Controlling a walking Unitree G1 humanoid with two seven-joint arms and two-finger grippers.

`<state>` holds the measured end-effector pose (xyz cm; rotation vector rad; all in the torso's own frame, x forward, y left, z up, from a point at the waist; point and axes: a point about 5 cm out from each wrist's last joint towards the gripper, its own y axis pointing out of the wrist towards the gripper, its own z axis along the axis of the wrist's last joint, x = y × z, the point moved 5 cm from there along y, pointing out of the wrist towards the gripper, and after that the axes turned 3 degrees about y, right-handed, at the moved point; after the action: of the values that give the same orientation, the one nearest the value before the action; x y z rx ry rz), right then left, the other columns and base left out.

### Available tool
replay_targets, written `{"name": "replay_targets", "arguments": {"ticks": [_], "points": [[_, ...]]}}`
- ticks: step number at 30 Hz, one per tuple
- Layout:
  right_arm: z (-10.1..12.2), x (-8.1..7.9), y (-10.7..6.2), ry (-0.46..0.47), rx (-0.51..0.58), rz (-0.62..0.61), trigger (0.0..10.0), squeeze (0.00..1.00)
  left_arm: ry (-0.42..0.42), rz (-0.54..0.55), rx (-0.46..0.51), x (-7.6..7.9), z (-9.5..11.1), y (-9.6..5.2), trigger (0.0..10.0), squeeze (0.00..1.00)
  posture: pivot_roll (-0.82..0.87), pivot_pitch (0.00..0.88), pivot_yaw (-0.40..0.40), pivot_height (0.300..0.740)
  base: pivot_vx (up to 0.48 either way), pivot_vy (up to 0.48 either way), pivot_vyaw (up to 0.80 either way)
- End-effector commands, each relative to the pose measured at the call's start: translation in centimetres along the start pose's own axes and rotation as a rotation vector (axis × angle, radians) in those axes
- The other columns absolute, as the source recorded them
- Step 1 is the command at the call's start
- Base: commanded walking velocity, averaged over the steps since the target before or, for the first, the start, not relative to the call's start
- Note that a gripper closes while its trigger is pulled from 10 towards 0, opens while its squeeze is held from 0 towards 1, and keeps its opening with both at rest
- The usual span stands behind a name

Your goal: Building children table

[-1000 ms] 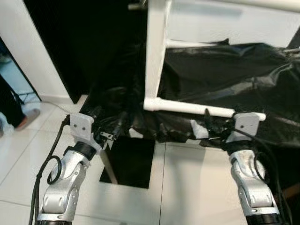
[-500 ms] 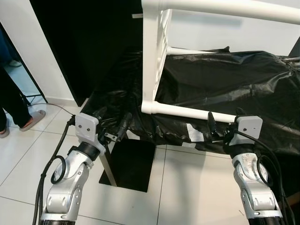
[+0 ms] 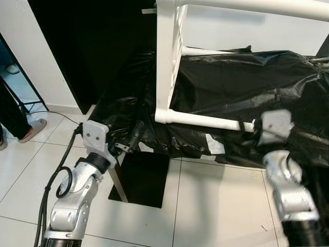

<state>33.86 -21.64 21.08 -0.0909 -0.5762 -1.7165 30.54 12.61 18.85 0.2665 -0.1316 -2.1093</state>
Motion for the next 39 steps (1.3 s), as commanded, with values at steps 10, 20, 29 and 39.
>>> {"name": "replay_targets", "arguments": {"ticks": [10, 20, 29, 39], "points": [[0.9, 0.6, 1.2, -0.162, 0.039, 0.002, 10.0, 0.00, -0.029, -0.251, -0.046, 3.6, -0.6, 0.4, 10.0, 0.00, 0.06, 0.000, 0.019, 0.740, 0.000, 0.000, 0.00], [4.0, 0.9, 3.6, -0.371, 0.138, 0.014, 10.0, 0.00, -0.006, -0.306, -0.072, 4.7, -1.2, 1.4, 10.0, 0.00, 0.04, 0.000, 0.034, 0.740, 0.000, 0.000, 0.00], [11.0, 1.7, 8.3, -0.749, 0.339, -0.078, 10.0, 0.00, -0.072, -0.378, -0.044, 6.0, -0.3, 1.9, 10.0, 0.00, 0.04, 0.000, 0.031, 0.740, 0.000, 0.000, 0.00], [14.6, 1.9, 9.7, -0.878, 0.427, -0.156, 10.0, 0.00, -0.073, -0.432, -0.048, 6.8, -0.4, 1.8, 10.0, 0.00, 0.04, 0.000, 0.036, 0.740, 0.000, 0.000, 0.00]]}}
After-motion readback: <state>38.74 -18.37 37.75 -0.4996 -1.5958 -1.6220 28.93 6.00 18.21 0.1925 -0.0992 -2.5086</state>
